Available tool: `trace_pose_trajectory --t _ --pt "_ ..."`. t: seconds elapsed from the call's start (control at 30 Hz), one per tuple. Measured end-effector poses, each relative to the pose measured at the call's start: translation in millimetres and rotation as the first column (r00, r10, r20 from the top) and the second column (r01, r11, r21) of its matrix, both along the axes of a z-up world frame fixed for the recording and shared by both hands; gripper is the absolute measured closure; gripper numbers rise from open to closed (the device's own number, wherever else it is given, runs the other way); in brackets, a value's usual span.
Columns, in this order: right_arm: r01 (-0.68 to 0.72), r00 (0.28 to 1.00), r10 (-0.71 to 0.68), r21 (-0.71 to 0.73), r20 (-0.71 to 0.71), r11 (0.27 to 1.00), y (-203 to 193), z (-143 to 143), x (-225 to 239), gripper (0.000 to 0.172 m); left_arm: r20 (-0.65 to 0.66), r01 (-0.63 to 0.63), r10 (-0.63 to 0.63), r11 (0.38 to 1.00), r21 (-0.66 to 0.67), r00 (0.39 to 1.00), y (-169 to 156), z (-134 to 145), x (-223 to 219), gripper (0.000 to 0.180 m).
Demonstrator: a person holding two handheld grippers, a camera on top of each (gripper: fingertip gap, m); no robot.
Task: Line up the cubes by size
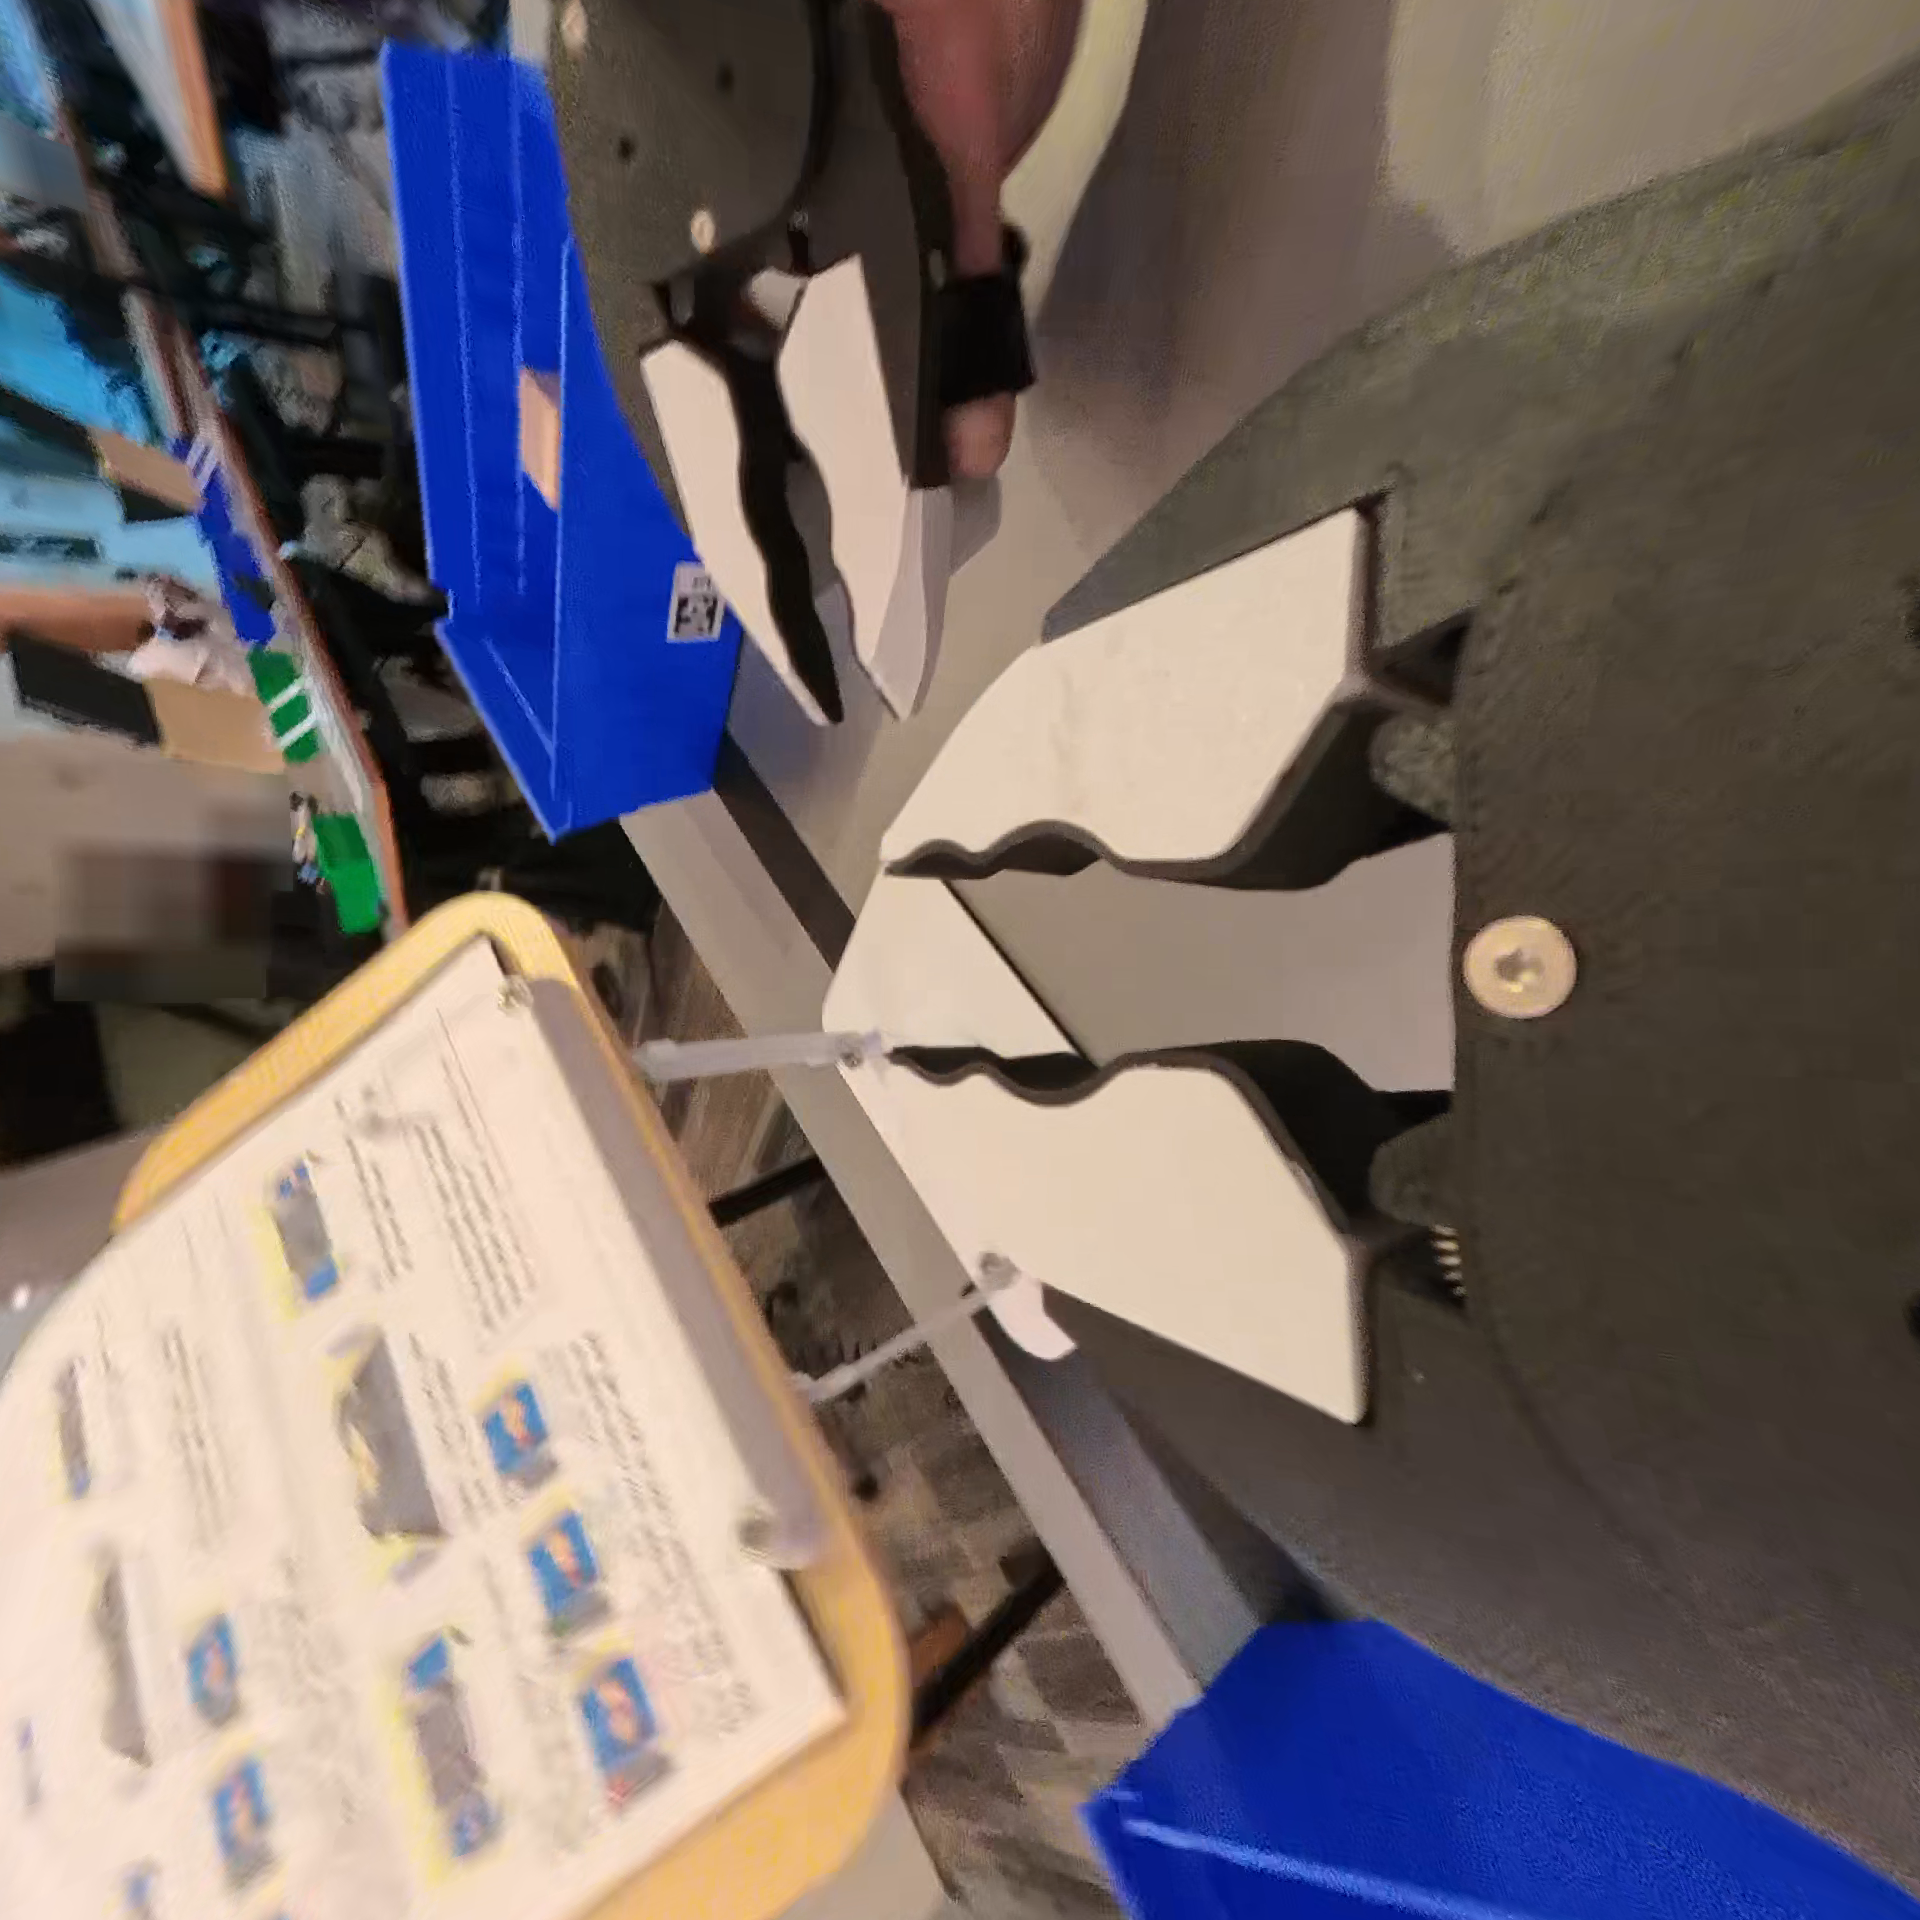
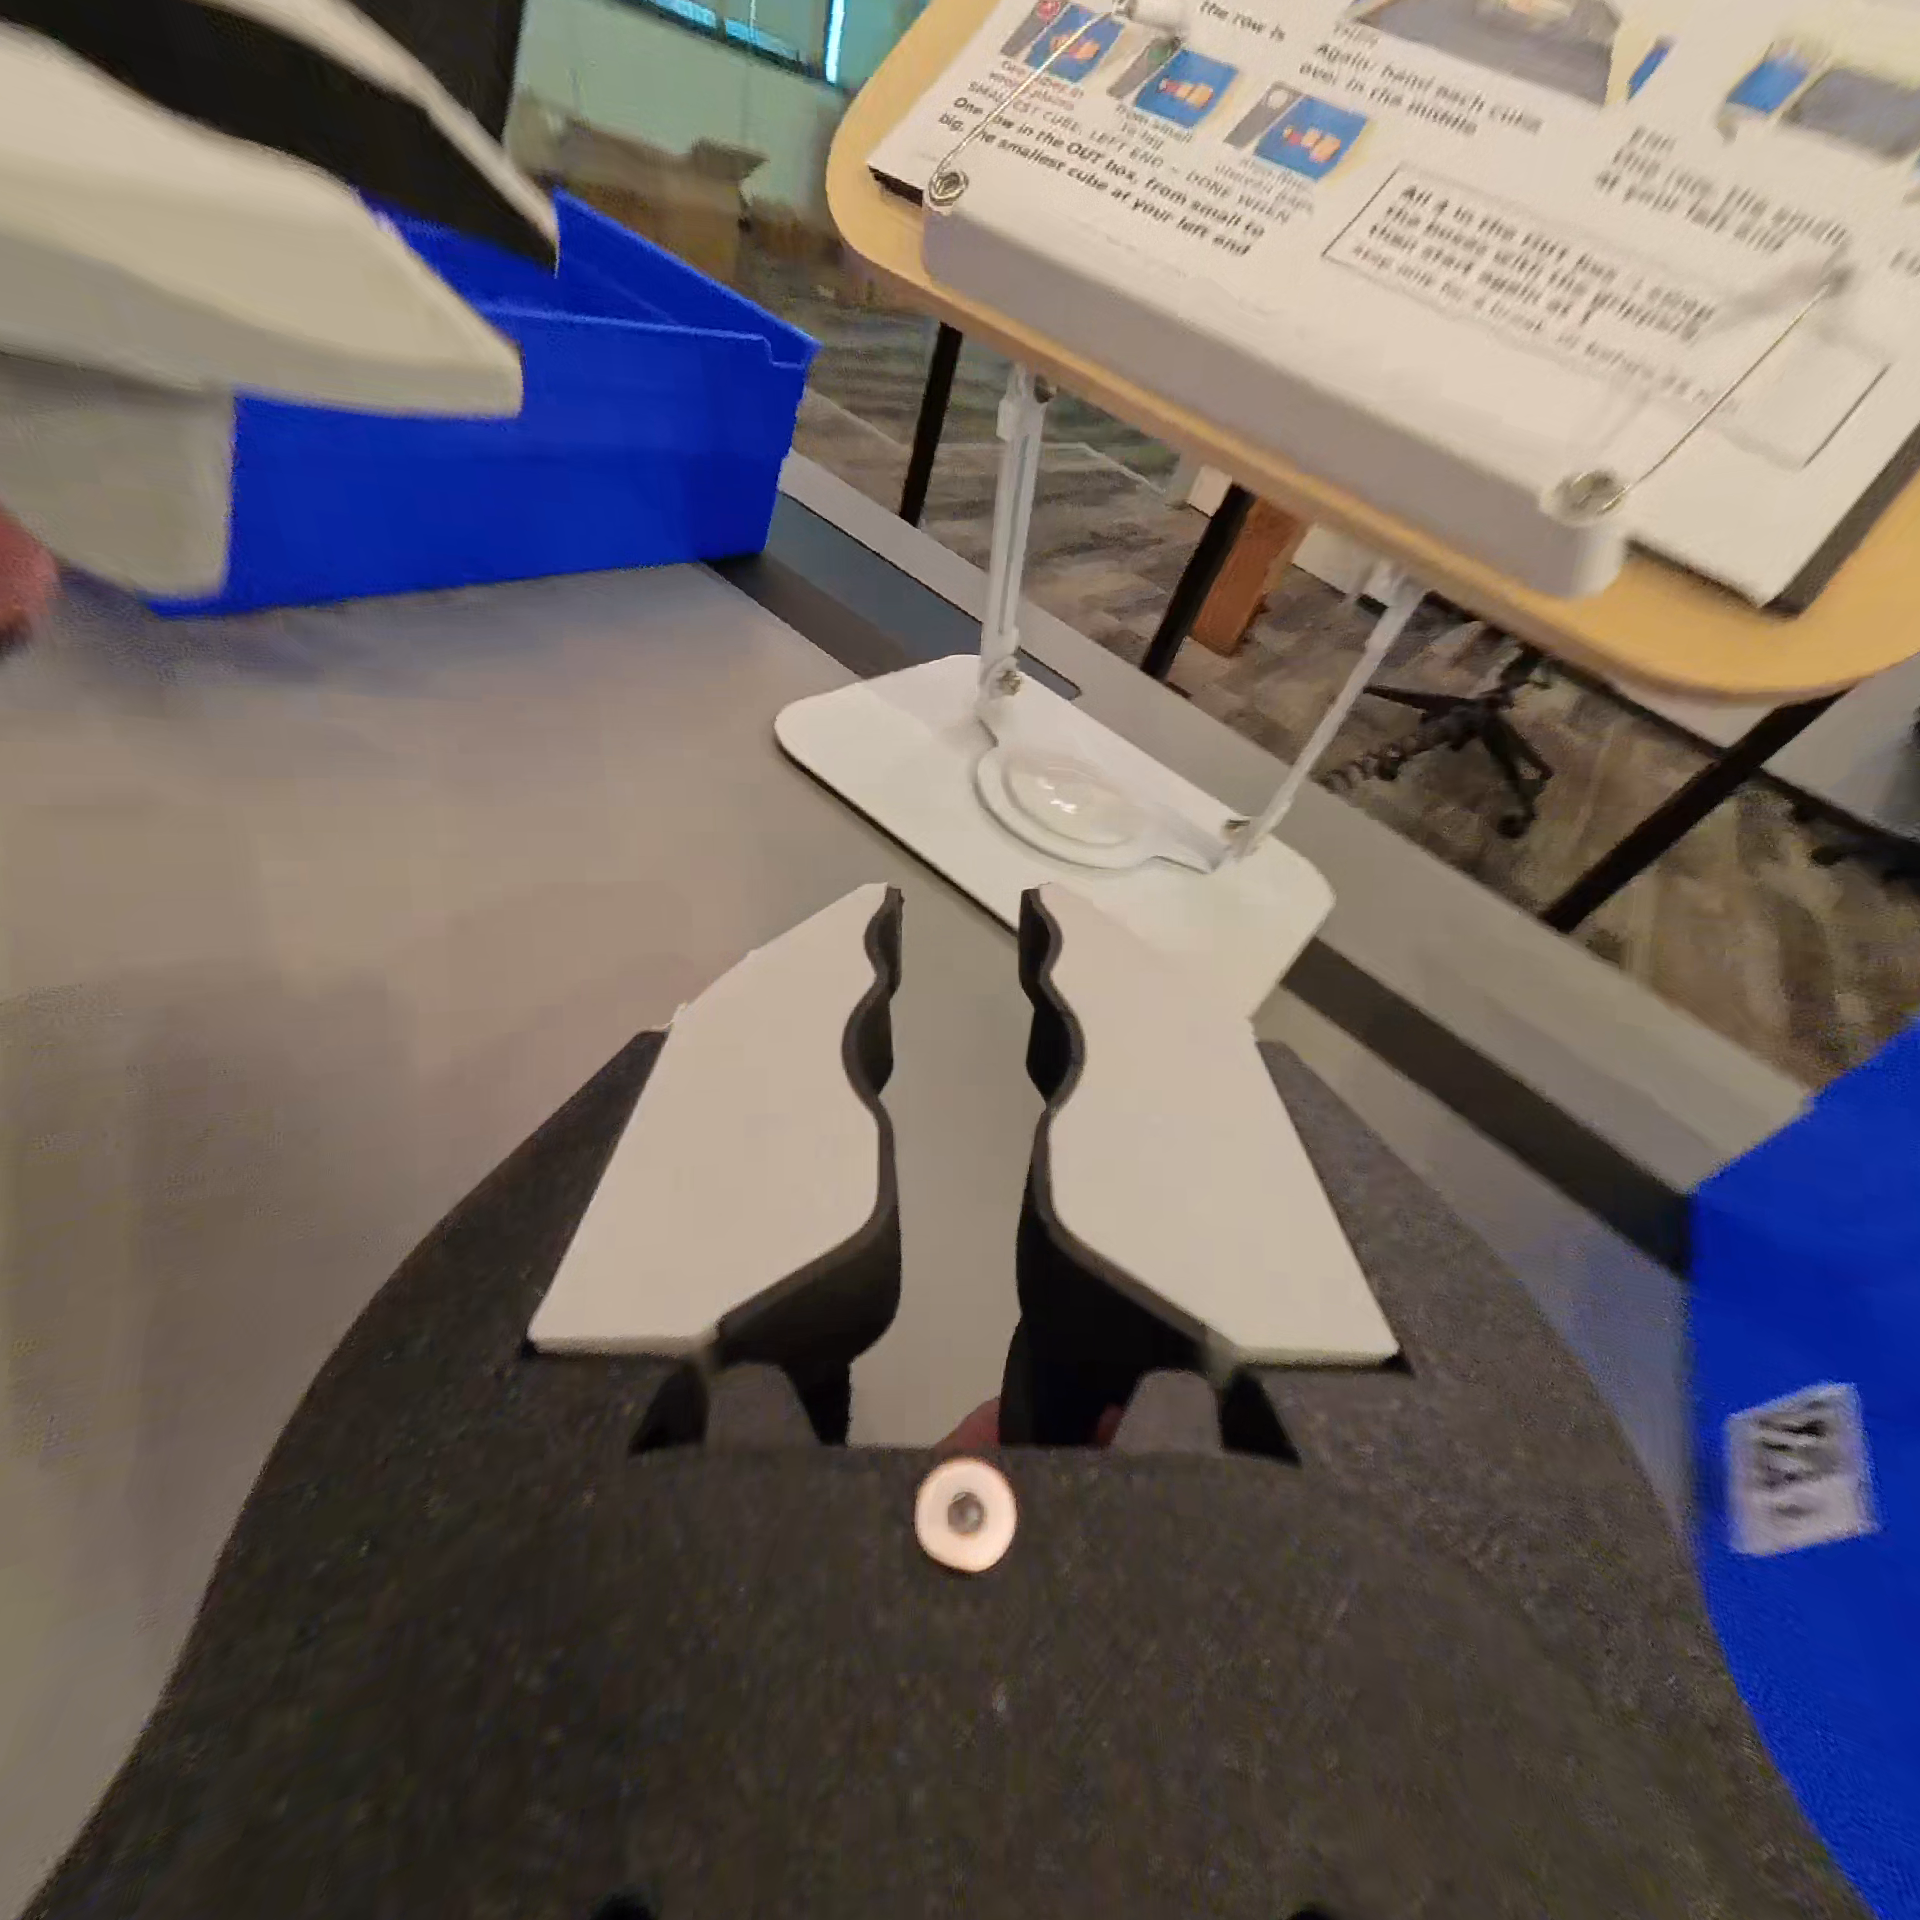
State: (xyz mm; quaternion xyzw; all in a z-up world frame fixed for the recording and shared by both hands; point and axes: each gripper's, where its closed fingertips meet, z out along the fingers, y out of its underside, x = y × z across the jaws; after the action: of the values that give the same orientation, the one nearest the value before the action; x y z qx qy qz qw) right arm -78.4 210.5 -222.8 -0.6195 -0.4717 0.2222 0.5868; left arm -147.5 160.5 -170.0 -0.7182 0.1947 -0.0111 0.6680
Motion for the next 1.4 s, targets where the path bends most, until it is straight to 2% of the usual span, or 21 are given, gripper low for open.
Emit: trace_pose_trajectory --t 0.07,0.1,0.17,0.2,0.3,0.33,0.63,1.4 --pt "-0.025 0.999 0.024 -0.031 -0.024 0.999 -6.1 -16.2 -8.1 0.149 0.008 -0.086 0.086 0.996 0.035 0.996 -1.1 -21.7 -13.2 0.154" --pt "-0.032 0.999 0.032 0.020 0.019 0.999 -9.6 -18.4 -10.5 0.146 -0.021 -0.125 0.126 0.992 0.023 0.992 0.7 -34.3 -18.7 0.155" --pt "-0.054 0.996 0.043 0.157 0.072 0.986 -15.1 -18.1 -12.6 0.145 -0.078 -0.106 0.104 0.994 -0.027 0.992 7.0 -47.6 -15.1 0.145" --pt "-0.062 0.995 0.046 0.177 0.090 0.982 -16.2 -21.6 -12.6 0.146 -0.105 -0.117 0.114 0.993 -0.022 0.988 10.7 -50.4 -16.3 0.145" --pt "-0.062 0.996 0.052 0.155 0.067 0.986 -15.2 -19.8 -11.2 0.145 -0.082 -0.100 0.090 0.987 -0.124 0.993 22.5 -73.1 -11.3 0.126" --pt "-0.065 0.996 0.057 0.148 0.062 0.987 -15.2 -19.5 -10.8 0.144 -0.080 -0.084 0.073 0.986 -0.141 0.994 23.1 -76.6 -7.9 0.126" --pt "-0.112 0.989 0.087 0.214 0.122 0.970 -25.3 -25.5 -15.7 0.142 -0.165 -0.080 0.054 0.984 -0.160 0.985 23.9 -84.6 1.2 0.115" --pt "-0.175 0.975 0.129 0.265 0.182 0.948 -36.3 -32.5 -19.6 0.141 -0.246 -0.077 0.029 0.979 -0.189 0.969 25.2 -94.7 8.3 0.117"
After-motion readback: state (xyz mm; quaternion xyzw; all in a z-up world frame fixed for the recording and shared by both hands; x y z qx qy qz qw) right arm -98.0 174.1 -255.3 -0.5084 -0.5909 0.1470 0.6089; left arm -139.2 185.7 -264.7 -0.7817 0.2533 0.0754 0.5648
